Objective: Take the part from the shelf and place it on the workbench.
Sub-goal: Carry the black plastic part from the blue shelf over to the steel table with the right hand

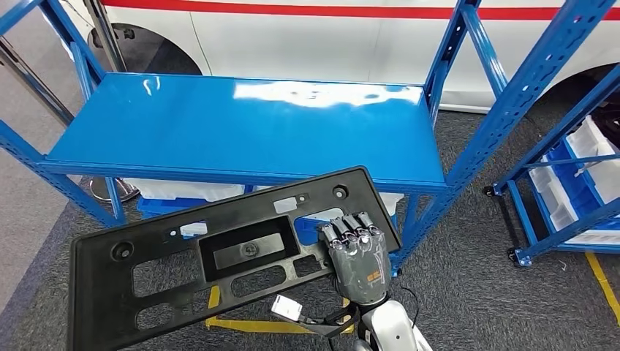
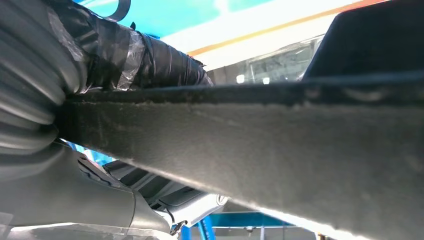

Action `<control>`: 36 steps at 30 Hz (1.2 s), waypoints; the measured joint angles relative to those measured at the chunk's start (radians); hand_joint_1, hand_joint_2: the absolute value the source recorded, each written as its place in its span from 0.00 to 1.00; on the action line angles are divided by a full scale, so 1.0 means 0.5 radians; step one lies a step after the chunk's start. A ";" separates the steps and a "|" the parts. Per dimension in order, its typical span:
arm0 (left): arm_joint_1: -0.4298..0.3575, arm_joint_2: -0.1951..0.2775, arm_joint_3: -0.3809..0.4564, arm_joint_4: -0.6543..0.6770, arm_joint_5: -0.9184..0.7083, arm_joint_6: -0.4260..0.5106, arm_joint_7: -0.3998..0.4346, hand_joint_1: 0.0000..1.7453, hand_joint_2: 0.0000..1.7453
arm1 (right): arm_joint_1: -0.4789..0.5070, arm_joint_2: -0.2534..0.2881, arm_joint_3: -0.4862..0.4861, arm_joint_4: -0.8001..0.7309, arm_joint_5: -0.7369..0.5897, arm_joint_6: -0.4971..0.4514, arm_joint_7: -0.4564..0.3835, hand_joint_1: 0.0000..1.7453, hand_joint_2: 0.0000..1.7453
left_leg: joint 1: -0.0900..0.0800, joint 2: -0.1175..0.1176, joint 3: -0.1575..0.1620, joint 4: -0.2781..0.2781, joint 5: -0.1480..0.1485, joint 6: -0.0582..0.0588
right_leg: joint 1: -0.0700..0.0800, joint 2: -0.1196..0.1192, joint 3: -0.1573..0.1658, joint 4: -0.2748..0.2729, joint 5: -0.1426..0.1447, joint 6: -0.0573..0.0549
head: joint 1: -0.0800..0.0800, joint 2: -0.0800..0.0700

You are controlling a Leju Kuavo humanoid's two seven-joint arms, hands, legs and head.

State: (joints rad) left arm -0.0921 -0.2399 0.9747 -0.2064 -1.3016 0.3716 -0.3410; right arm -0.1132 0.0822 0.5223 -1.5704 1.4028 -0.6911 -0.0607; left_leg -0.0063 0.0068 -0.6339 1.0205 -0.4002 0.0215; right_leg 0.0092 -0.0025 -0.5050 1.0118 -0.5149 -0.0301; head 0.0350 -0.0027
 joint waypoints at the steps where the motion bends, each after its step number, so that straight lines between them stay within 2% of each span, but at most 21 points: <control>1: 0.000 0.000 0.000 0.000 0.000 0.000 0.000 0.00 1.00 | -0.002 0.000 0.000 0.000 0.000 0.000 0.000 1.00 1.00 | 0.001 -0.003 -0.013 0.013 -0.031 -0.011 | -0.007 -0.005 -0.012 -0.017 0.027 -0.008 | 0.000 0.000; 3: -0.001 0.001 0.000 0.000 0.000 0.001 0.000 0.00 1.00 | -0.004 0.002 0.000 0.000 0.000 0.001 0.000 1.00 1.00 | 0.009 -0.006 -0.059 0.152 -0.193 -0.034 | -0.021 -0.014 -0.052 -0.038 0.075 -0.018 | -0.001 0.000; 5: 0.001 0.002 0.000 0.000 0.000 0.001 0.000 0.00 1.00 | -0.004 0.004 -0.001 0.002 0.000 0.001 -0.001 1.00 1.00 | 0.022 -0.006 -0.113 0.400 -0.358 -0.060 | -0.025 -0.018 -0.111 -0.029 0.115 -0.019 | -0.002 0.000; 6: 0.002 0.002 0.000 0.000 0.000 0.001 0.000 0.00 1.00 | -0.004 0.004 -0.001 0.003 0.000 0.001 -0.001 1.00 1.00 | 0.030 -0.006 -0.120 0.496 -0.379 -0.071 | -0.027 -0.021 -0.142 -0.020 0.133 -0.015 | -0.002 0.000; 7: 0.001 0.002 0.000 0.000 0.000 0.001 0.000 0.00 1.00 | -0.004 0.004 -0.001 0.004 0.000 0.001 -0.001 1.00 1.00 | 0.038 -0.006 -0.101 0.535 -0.350 -0.082 | -0.030 -0.025 -0.176 -0.009 0.151 -0.009 | -0.002 0.000; 9: 0.000 0.003 0.000 0.000 0.000 0.001 0.000 0.00 1.00 | -0.004 0.004 -0.001 0.005 0.000 0.000 -0.002 1.00 1.00 | 0.056 -0.006 0.033 0.413 -0.229 -0.105 | -0.042 -0.027 -0.244 0.023 0.180 0.011 | -0.002 0.000; 10: -0.002 0.002 0.000 0.000 0.000 0.001 0.000 0.00 1.00 | -0.004 0.004 -0.001 0.005 0.000 0.000 -0.002 1.00 1.00 | 0.061 -0.008 0.134 0.279 -0.210 -0.118 | -0.045 -0.026 -0.277 0.042 0.192 0.024 | -0.003 0.000; 12: -0.004 0.002 0.000 0.000 0.000 0.001 0.000 0.00 1.00 | -0.005 0.005 -0.002 0.004 0.000 0.000 -0.002 1.00 1.00 | 0.058 -0.018 0.282 0.045 -0.248 -0.106 | -0.044 -0.024 -0.316 0.070 0.219 0.049 | -0.002 0.000; 13: -0.004 0.002 0.000 0.000 0.000 0.001 0.000 0.00 1.00 | -0.006 0.005 -0.002 0.004 0.000 0.000 -0.002 1.00 1.00 | 0.051 -0.023 0.309 -0.008 -0.275 -0.093 | -0.042 -0.024 -0.324 0.073 0.235 0.060 | -0.001 0.000; 15: -0.003 0.002 0.000 0.000 0.000 0.001 0.000 0.00 1.00 | -0.007 0.005 -0.002 0.005 -0.005 0.000 -0.002 1.00 1.00 | 0.046 -0.022 0.287 -0.019 -0.258 -0.051 | -0.045 -0.021 -0.334 0.073 0.257 0.081 | 0.000 0.000; 17: -0.005 0.002 0.000 0.000 0.000 0.000 -0.004 0.00 1.00 | -0.007 0.005 -0.002 0.006 -0.018 0.000 -0.004 1.00 1.00 | 0.045 -0.014 0.249 -0.023 -0.223 -0.006 | -0.051 -0.017 -0.369 0.136 0.171 0.098 | 0.000 0.000; 20: -0.008 0.002 0.000 0.000 -0.001 -0.003 -0.017 0.00 1.00 | -0.008 0.003 -0.002 0.006 -0.049 0.000 -0.010 1.00 1.00 | 0.033 -0.006 0.181 -0.022 -0.168 0.036 | -0.051 -0.012 -0.456 0.462 -0.085 0.106 | 0.001 0.000; 21: -0.007 0.002 0.000 0.000 -0.001 -0.003 -0.019 0.00 1.00 | -0.008 0.002 -0.003 0.006 -0.061 0.000 -0.014 1.00 1.00 | 0.027 -0.005 0.157 -0.019 -0.151 0.040 | -0.048 -0.010 -0.472 0.568 -0.107 0.104 | 0.001 0.000; 23: -0.005 0.002 0.000 0.000 0.000 -0.003 -0.022 0.00 1.00 | -0.007 0.001 -0.003 0.006 -0.081 0.000 -0.027 1.00 1.00 | 0.012 -0.002 0.110 -0.011 -0.120 0.043 | -0.042 -0.008 -0.428 0.617 -0.031 0.088 | 0.001 0.000; 25: -0.004 0.000 0.000 0.000 0.000 -0.003 -0.024 0.00 1.00 | -0.008 0.000 -0.005 0.002 -0.099 0.000 -0.047 1.00 1.00 | 0.001 -0.002 0.081 -0.006 -0.099 0.040 | -0.026 -0.007 -0.258 0.400 0.051 0.047 | 0.001 0.000; 27: -0.005 -0.003 0.000 0.000 -0.001 -0.002 -0.024 0.00 1.00 | -0.008 0.002 -0.012 -0.010 -0.114 -0.001 -0.074 1.00 1.00 | -0.002 -0.002 0.069 -0.005 -0.080 0.026 | -0.007 -0.006 -0.091 0.144 0.035 0.012 | 0.000 0.000; 28: -0.006 -0.004 0.000 0.000 -0.001 -0.002 -0.024 0.00 1.00 | -0.009 0.003 -0.019 -0.017 -0.120 -0.001 -0.087 1.00 1.00 | 0.001 0.000 0.066 -0.008 -0.069 0.015 | 0.001 -0.007 -0.053 0.076 0.016 0.003 | 0.001 0.000; 31: -0.008 -0.005 0.000 0.000 -0.002 -0.002 -0.024 0.00 1.00 | -0.007 0.014 -0.040 -0.033 -0.131 -0.001 -0.115 1.00 1.00 | 0.006 0.004 0.056 -0.012 -0.051 -0.018 | -0.007 -0.011 -0.032 0.000 0.029 -0.004 | 0.001 0.000; 34: -0.009 -0.005 0.000 0.000 -0.002 -0.002 -0.024 0.00 1.00 | -0.006 0.019 -0.044 -0.035 -0.133 0.000 -0.120 1.00 1.00 | 0.004 0.004 0.047 -0.003 -0.062 -0.027 | -0.024 -0.017 -0.025 -0.031 0.043 -0.005 | 0.001 0.000; 35: -0.008 -0.005 0.000 0.000 -0.002 -0.002 -0.025 0.00 1.00 | -0.006 0.020 -0.044 -0.035 -0.135 0.000 -0.122 1.00 1.00 | 0.005 0.003 0.042 0.009 -0.078 -0.031 | -0.022 -0.016 -0.027 -0.035 0.047 -0.006 | 0.001 0.000; 36: -0.006 -0.004 0.000 0.000 -0.002 -0.002 -0.026 0.00 1.00 | -0.004 0.024 -0.046 -0.035 -0.139 0.000 -0.126 1.00 1.00 | 0.010 0.000 0.007 0.106 -0.149 -0.041 | -0.021 -0.017 -0.037 -0.037 0.056 -0.009 | 0.000 0.000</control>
State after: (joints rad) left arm -0.0952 -0.2420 0.9747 -0.2064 -1.3024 0.3706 -0.3538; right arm -0.1152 0.0941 0.4992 -1.5881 1.3331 -0.6912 -0.1236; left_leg -0.0014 0.0071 -0.6304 1.0736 -0.4747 0.0010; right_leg -0.0012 -0.0111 -0.5233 0.9932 -0.4868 -0.0348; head 0.0350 -0.0027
